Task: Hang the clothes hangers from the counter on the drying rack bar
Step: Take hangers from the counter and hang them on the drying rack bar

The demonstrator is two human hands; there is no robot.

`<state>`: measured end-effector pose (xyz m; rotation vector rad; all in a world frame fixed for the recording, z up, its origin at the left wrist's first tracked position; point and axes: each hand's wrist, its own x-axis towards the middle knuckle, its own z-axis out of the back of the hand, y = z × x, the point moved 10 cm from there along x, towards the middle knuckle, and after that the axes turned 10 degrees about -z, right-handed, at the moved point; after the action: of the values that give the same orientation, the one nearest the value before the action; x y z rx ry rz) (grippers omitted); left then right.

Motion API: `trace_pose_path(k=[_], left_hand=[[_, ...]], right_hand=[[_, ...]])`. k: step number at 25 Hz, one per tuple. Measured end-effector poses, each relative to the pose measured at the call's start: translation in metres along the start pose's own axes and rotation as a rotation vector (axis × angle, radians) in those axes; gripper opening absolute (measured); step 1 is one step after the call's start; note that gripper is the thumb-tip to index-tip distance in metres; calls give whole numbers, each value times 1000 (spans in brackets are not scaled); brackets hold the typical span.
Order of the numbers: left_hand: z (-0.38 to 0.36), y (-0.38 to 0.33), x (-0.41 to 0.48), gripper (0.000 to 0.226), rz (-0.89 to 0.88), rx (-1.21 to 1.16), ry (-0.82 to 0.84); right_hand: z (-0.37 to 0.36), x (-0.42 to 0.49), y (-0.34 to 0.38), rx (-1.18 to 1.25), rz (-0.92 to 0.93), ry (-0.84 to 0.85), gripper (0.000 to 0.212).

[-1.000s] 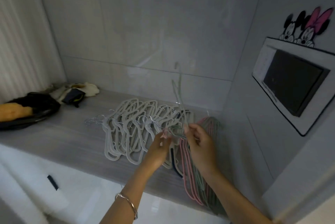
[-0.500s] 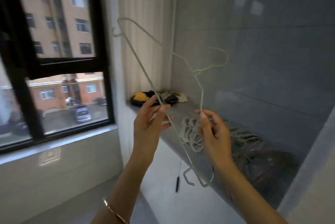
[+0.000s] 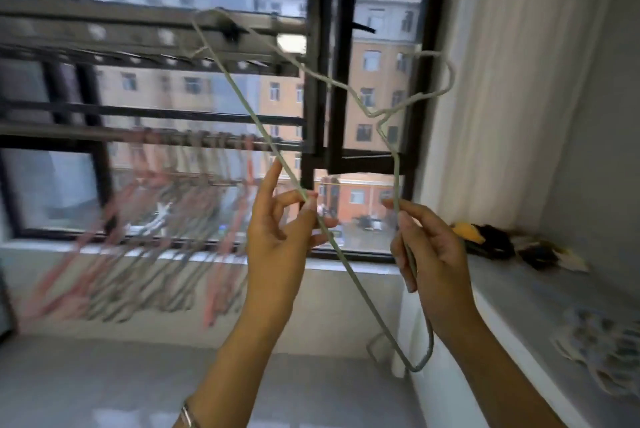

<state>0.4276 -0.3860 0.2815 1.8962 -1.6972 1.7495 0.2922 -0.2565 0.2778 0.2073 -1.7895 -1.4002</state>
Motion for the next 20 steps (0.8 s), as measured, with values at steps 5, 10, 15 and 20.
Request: trace_pose_path(k=[5, 10, 15, 20], left_hand=[[132, -43, 30, 63, 1, 129, -101], [266, -48, 71, 58, 95, 213, -112], [358, -2, 98, 29, 365, 220, -25], [381, 56, 114, 28, 622, 135, 102]], right_hand=[[-151, 12, -7, 51, -78, 238, 24], [-290, 20, -18, 63, -183, 359, 25], [-389, 25, -27, 11, -247, 393, 25], [-427, 40, -40, -98, -304, 330, 28]])
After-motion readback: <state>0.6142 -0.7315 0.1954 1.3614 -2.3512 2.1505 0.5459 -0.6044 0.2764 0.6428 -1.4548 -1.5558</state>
